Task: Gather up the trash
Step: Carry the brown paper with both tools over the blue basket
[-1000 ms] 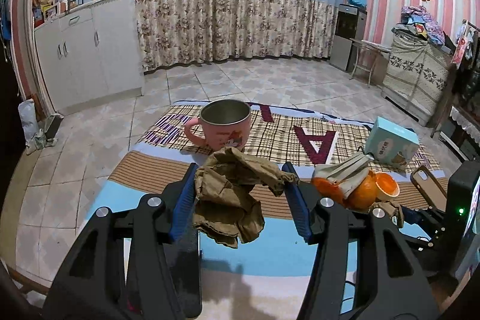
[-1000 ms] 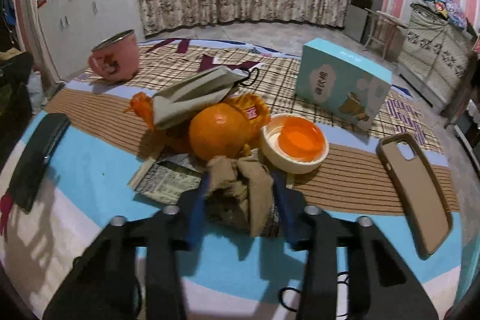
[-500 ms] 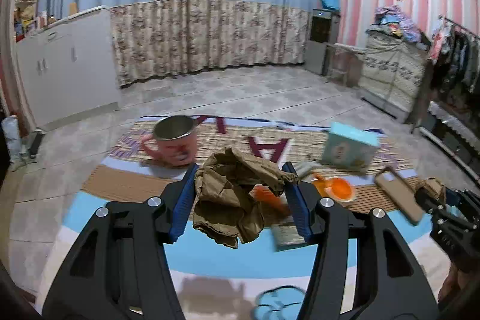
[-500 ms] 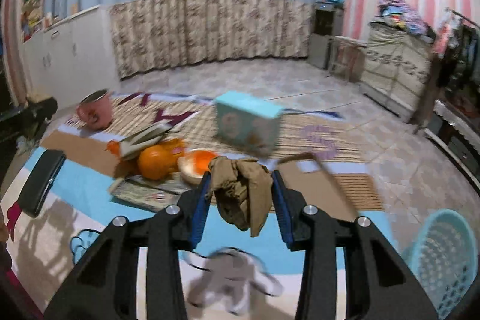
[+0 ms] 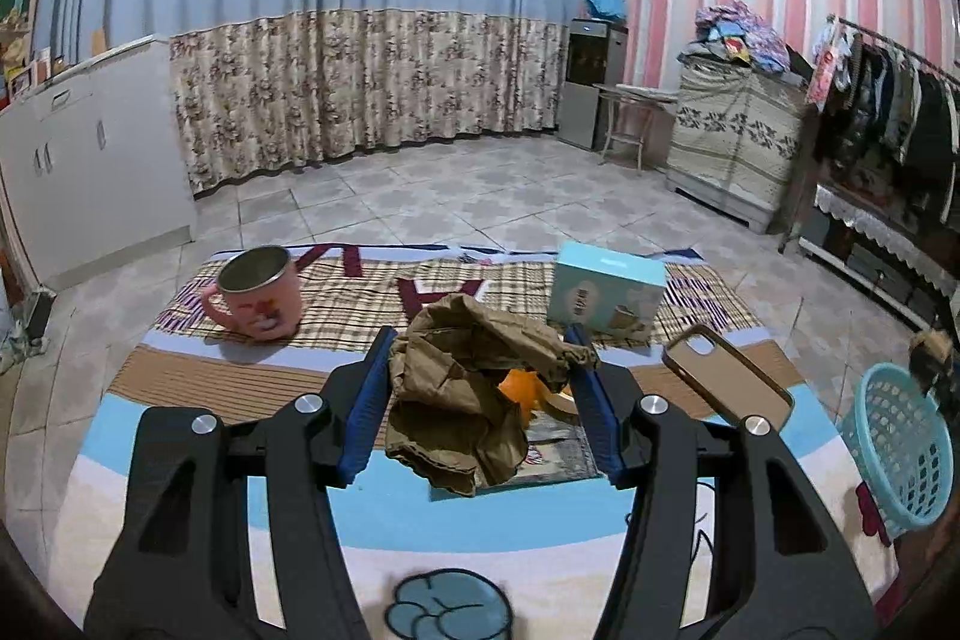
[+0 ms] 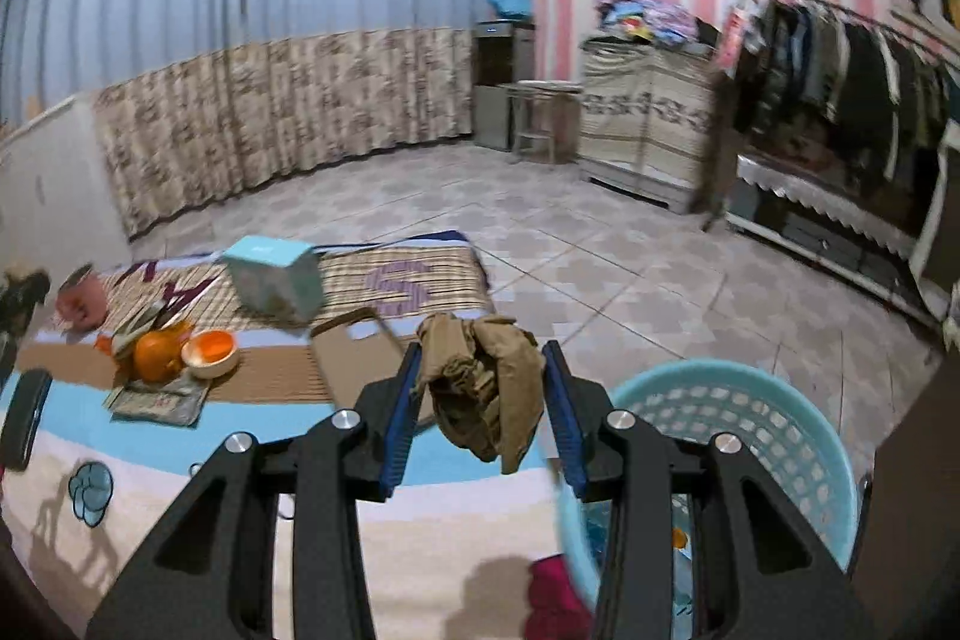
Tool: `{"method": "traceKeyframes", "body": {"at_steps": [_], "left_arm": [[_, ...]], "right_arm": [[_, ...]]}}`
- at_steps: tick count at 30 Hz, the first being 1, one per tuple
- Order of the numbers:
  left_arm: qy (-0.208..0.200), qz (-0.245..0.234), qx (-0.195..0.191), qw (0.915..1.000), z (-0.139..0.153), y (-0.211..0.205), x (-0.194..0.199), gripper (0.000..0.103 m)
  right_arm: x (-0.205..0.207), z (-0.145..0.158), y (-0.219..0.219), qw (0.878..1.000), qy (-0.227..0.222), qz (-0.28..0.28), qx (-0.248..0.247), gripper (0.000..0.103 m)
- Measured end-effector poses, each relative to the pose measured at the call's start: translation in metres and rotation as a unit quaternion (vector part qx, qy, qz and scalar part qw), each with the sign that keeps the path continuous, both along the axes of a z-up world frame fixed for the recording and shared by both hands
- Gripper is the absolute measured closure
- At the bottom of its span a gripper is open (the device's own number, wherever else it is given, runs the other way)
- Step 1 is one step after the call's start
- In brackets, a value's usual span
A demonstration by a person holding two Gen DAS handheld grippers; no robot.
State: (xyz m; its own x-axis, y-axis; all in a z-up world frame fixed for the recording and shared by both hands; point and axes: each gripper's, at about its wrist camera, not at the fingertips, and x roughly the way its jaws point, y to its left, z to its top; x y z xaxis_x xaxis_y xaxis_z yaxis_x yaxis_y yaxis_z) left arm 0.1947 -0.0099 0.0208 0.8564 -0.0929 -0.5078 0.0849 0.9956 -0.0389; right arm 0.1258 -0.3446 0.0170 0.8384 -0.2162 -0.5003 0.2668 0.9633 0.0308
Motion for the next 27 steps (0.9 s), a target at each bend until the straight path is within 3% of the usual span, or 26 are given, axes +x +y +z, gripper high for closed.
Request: {"method": "traceKeyframes", "body": {"at_steps": [4, 8, 13, 17, 22, 27], "left_arm": [[0.003, -0.009, 0.030, 0.9995, -0.009, -0.020, -0.002, 0.048], [0.012, -0.025, 0.031, 0.9991, -0.019, -0.036, -0.004, 0.048], [0.031, -0.056, 0.061, 0.9960, -0.033, -0.072, -0.010, 0.048], [0.026, -0.077, 0.077, 0.9937, -0.032, -0.102, -0.011, 0.048], [0.015, -0.109, 0.043, 0.9930, -0.020, -0.145, -0.014, 0.048], [0.000, -0.148, 0.026, 0.9886, -0.014, -0.201, -0.016, 0.048]], "right_arm": [[-0.005, 0.001, -0.021, 1.000, -0.004, -0.014, 0.006, 0.063], [-0.008, 0.001, -0.037, 1.000, 0.003, -0.025, -0.002, 0.063], [-0.016, 0.002, -0.059, 0.999, 0.008, -0.042, -0.006, 0.063], [-0.024, 0.008, -0.071, 0.998, 0.013, -0.053, -0.034, 0.063], [-0.031, 0.005, -0.086, 0.997, 0.015, -0.064, -0.050, 0.063], [-0.041, 0.000, -0.109, 0.996, 0.009, -0.087, -0.029, 0.063]]}}
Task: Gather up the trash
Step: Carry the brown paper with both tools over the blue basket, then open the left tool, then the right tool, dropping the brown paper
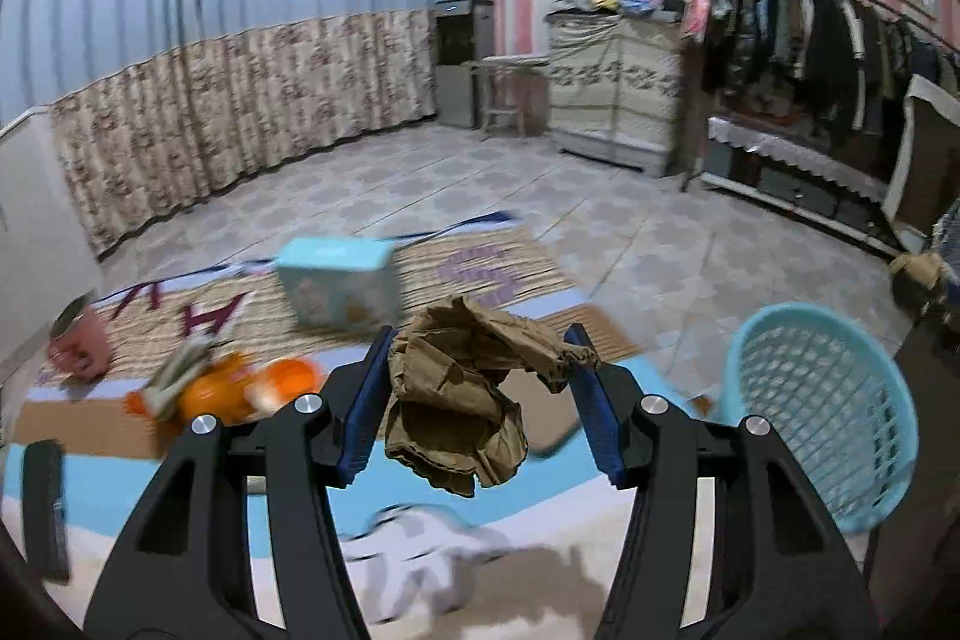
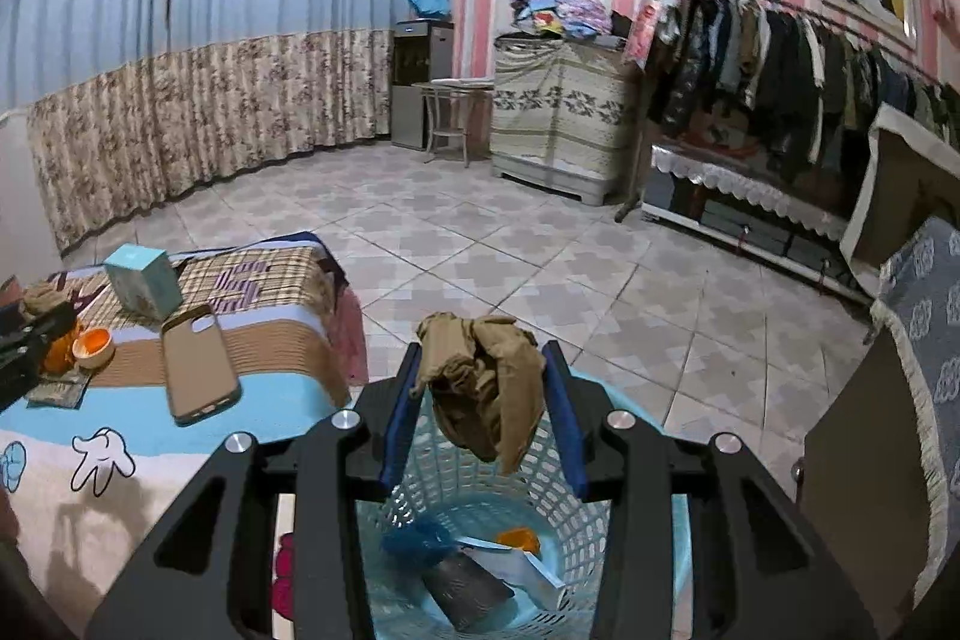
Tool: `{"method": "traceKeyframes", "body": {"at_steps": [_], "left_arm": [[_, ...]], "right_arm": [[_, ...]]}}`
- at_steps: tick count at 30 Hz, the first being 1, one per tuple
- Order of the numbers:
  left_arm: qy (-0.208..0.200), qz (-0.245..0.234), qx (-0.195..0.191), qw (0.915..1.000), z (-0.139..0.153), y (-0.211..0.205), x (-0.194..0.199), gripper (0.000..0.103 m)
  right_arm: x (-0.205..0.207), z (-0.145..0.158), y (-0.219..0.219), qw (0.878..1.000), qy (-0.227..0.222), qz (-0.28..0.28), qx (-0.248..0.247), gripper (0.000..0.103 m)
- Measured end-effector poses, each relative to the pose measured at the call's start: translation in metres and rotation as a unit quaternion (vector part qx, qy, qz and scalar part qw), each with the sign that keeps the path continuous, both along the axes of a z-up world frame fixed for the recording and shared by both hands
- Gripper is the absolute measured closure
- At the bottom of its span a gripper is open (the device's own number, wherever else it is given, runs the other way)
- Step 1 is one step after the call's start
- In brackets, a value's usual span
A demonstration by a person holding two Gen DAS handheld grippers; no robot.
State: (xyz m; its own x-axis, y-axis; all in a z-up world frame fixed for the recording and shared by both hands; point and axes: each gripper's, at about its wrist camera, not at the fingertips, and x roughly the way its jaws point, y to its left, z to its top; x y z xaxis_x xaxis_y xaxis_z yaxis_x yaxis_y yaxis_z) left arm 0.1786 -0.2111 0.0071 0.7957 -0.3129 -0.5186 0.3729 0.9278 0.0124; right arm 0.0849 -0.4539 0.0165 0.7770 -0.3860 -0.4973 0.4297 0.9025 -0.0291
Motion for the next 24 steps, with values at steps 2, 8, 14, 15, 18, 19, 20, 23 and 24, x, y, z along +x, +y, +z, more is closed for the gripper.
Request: {"method": "traceKeyframes", "body": {"at_steps": [2, 8, 14, 15, 18, 19, 20, 23, 24], "left_arm": [[0.005, -0.022, -0.011, 0.9997, 0.000, -0.021, 0.000, 0.048], [0.005, -0.078, 0.004, 0.9969, -0.012, -0.091, -0.013, 0.047], [0.023, -0.111, 0.001, 0.9936, -0.030, -0.133, -0.021, 0.047], [0.027, -0.116, 0.003, 0.9929, -0.034, -0.140, -0.023, 0.047], [0.032, -0.127, 0.006, 0.9914, -0.039, -0.150, -0.026, 0.047], [0.032, -0.131, 0.008, 0.9908, -0.040, -0.153, -0.028, 0.047], [0.032, -0.135, 0.009, 0.9904, -0.040, -0.155, -0.029, 0.047], [0.030, -0.145, 0.014, 0.9889, -0.037, -0.165, -0.030, 0.047], [0.029, -0.147, 0.015, 0.9886, -0.038, -0.167, -0.031, 0.047]], "right_arm": [[-0.004, -0.001, -0.008, 1.000, -0.003, -0.009, 0.005, 0.063], [-0.009, -0.015, -0.039, 0.998, 0.008, -0.048, 0.032, 0.063], [-0.016, -0.029, -0.062, 0.995, 0.024, -0.074, 0.061, 0.063], [-0.018, -0.030, -0.064, 0.995, 0.022, -0.076, 0.066, 0.063], [-0.019, -0.033, -0.070, 0.993, 0.021, -0.083, 0.078, 0.063], [-0.019, -0.035, -0.072, 0.993, 0.022, -0.084, 0.082, 0.063], [-0.018, -0.037, -0.073, 0.993, 0.024, -0.083, 0.086, 0.063], [-0.017, -0.039, -0.073, 0.992, 0.028, -0.082, 0.087, 0.063], [-0.016, -0.039, -0.074, 0.992, 0.027, -0.082, 0.086, 0.063]]}}
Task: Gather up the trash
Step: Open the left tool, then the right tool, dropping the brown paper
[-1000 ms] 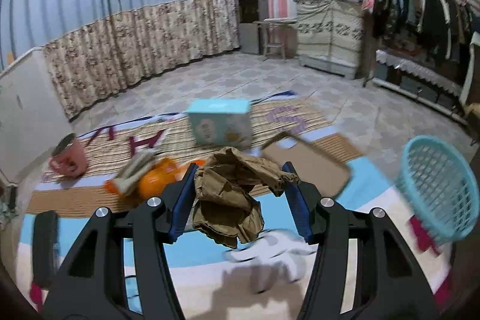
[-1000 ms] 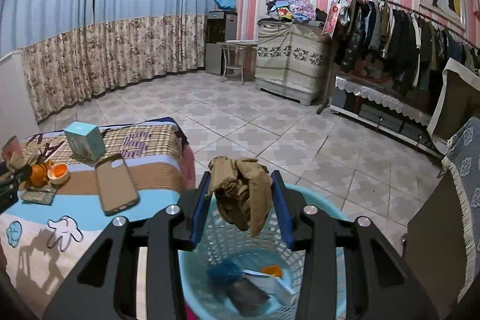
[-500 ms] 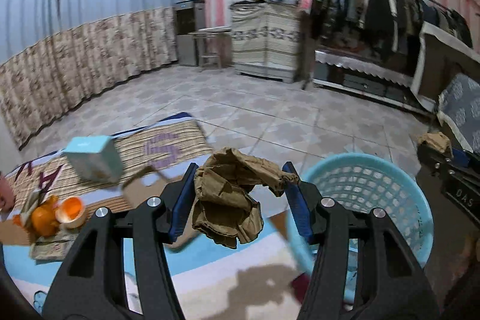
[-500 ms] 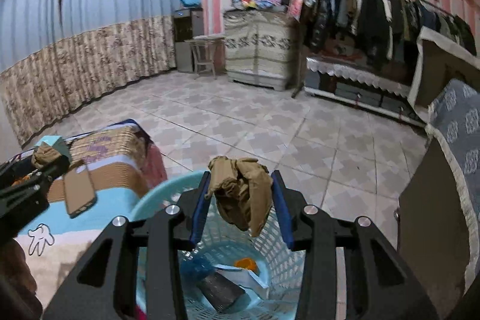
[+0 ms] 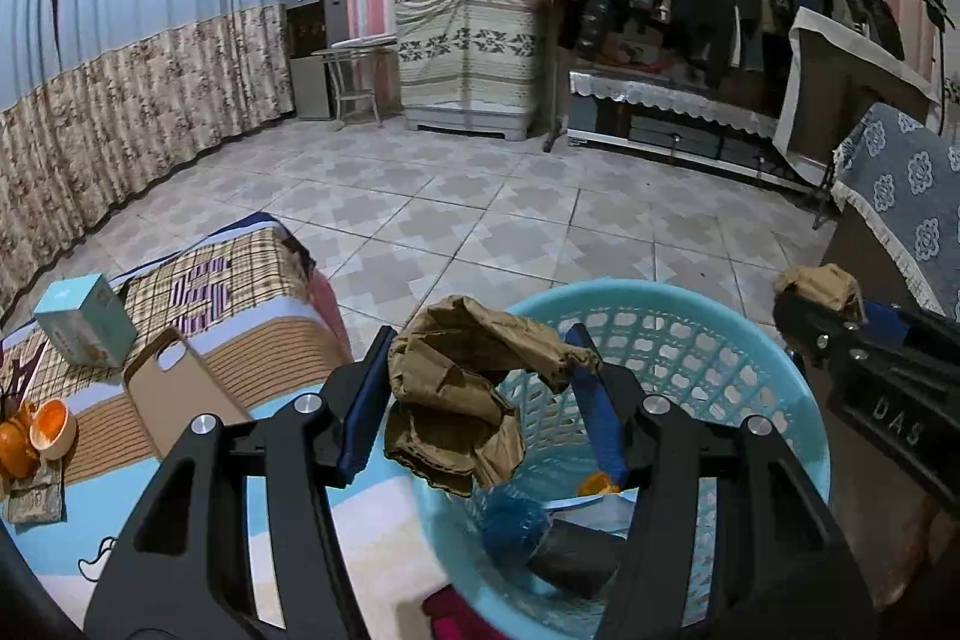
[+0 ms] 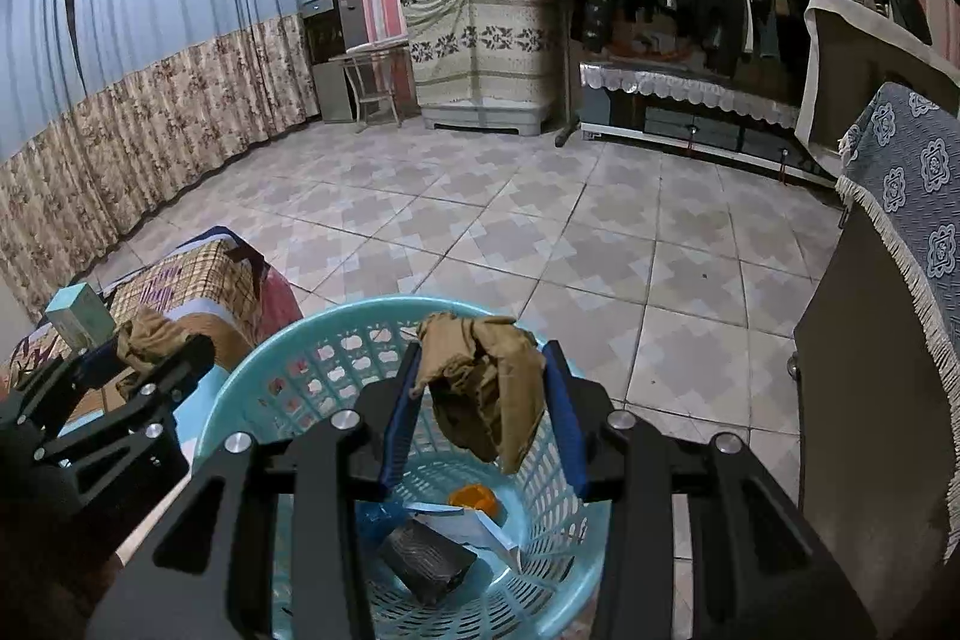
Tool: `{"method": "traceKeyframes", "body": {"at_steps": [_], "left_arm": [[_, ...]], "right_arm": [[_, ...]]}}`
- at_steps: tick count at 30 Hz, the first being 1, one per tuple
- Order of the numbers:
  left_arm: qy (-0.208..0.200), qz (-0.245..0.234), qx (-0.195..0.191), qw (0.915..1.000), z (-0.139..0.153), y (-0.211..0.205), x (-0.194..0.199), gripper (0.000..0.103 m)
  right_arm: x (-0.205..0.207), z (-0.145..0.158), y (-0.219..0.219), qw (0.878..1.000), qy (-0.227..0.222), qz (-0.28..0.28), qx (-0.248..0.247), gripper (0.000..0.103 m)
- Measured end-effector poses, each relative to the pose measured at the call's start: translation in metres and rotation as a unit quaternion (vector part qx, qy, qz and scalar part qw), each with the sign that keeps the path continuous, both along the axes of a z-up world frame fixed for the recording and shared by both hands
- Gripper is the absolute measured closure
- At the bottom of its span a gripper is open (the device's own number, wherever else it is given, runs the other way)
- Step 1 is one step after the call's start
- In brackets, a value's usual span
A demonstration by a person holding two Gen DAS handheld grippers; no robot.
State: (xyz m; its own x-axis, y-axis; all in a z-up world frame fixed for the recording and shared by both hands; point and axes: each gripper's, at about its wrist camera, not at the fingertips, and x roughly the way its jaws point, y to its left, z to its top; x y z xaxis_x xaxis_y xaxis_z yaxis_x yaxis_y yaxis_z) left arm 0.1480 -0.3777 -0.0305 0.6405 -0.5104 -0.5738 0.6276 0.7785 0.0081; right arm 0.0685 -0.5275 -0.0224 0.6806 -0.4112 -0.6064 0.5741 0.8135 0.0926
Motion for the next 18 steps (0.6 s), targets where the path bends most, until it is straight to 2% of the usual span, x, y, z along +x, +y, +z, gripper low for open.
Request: {"method": "traceKeyframes", "body": {"at_steps": [3, 5, 18], "left_arm": [[0.000, -0.002, -0.002, 1.0000, 0.003, -0.004, 0.000, 0.046], [0.003, 0.001, -0.006, 1.0000, 0.004, -0.004, 0.001, 0.037], [-0.021, 0.049, -0.006, 0.9985, 0.016, 0.025, 0.016, 0.020]], "right_arm": [[0.001, 0.000, 0.001, 1.000, -0.008, -0.002, 0.000, 0.063], [0.003, 0.001, 0.004, 1.000, -0.010, -0.001, -0.001, 0.063], [0.010, -0.002, 0.010, 1.000, -0.004, 0.010, -0.004, 0.062]]}}
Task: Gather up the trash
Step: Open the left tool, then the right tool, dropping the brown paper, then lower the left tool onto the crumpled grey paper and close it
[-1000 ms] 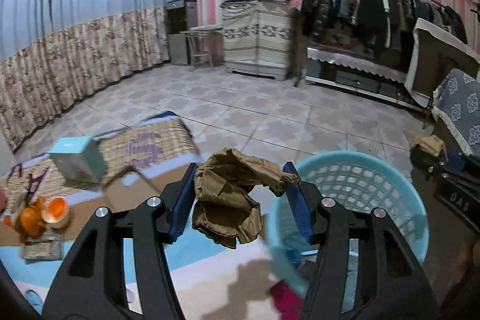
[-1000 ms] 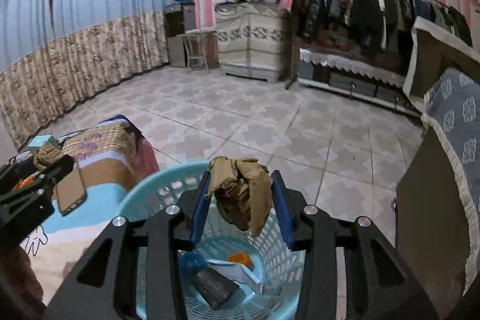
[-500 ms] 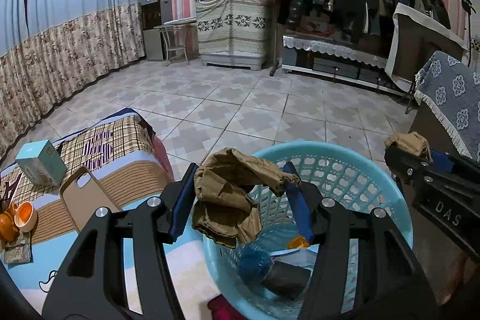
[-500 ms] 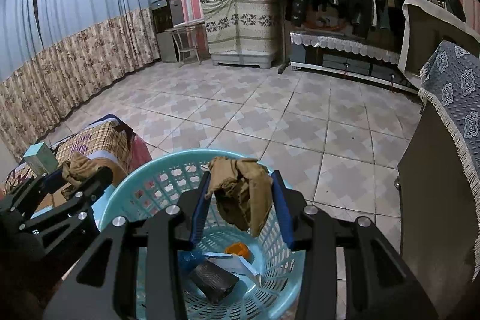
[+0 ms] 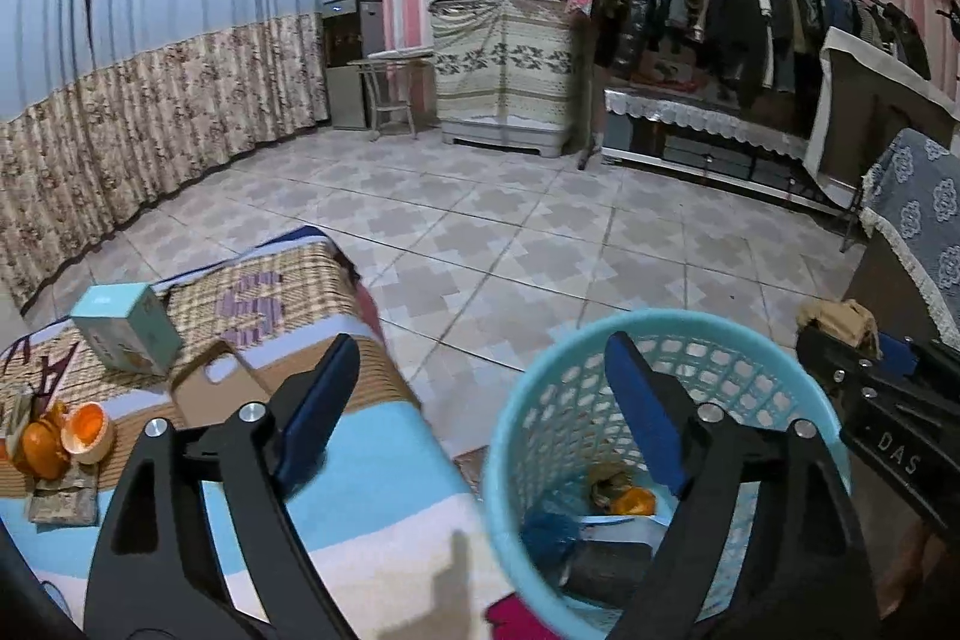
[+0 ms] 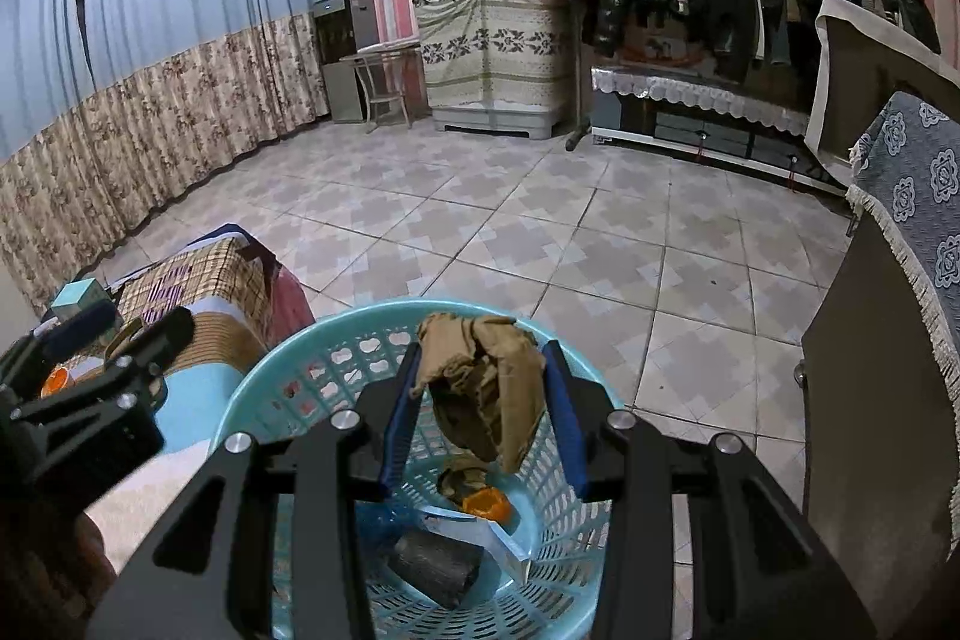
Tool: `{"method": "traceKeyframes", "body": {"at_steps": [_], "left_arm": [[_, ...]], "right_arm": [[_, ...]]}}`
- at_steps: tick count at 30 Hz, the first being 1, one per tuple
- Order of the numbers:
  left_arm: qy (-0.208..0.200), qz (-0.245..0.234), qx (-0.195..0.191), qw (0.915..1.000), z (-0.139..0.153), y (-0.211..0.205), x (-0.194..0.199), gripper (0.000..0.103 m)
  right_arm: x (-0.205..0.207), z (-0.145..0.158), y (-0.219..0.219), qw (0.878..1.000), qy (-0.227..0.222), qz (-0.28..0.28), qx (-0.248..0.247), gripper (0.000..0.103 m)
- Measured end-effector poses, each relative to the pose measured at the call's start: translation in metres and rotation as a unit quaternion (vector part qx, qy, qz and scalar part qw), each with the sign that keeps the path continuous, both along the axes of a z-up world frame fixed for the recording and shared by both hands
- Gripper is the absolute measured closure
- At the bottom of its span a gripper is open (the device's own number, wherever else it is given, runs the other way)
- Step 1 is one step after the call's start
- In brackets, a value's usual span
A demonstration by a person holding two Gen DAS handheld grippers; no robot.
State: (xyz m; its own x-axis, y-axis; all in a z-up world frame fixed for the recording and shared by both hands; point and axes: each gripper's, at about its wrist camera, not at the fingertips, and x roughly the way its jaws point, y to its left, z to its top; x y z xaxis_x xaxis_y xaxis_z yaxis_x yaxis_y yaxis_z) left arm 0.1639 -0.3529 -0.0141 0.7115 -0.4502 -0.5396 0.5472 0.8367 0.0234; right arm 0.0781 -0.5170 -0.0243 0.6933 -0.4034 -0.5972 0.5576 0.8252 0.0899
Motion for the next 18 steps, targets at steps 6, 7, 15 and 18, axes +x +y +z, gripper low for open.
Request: {"method": "traceKeyframes", "body": {"at_steps": [6, 7, 15, 18], "left_arm": [[-0.003, 0.020, -0.007, 0.9998, 0.007, 0.021, 0.005, 0.016], [-0.005, 0.024, -0.007, 0.9997, 0.008, 0.025, 0.006, 0.014], [-0.012, 0.066, 0.004, 0.9977, 0.009, 0.068, 0.010, 0.006], [-0.008, 0.085, 0.004, 0.9963, 0.009, 0.090, 0.016, 0.006]], "right_arm": [[0.002, 0.003, 0.004, 1.000, -0.010, -0.009, 0.003, 0.037], [0.004, 0.003, 0.006, 1.000, -0.010, -0.009, 0.002, 0.037], [0.012, 0.009, 0.023, 1.000, -0.001, -0.003, -0.025, 0.014], [0.018, 0.010, 0.031, 1.000, 0.002, 0.008, -0.026, 0.013]]}}
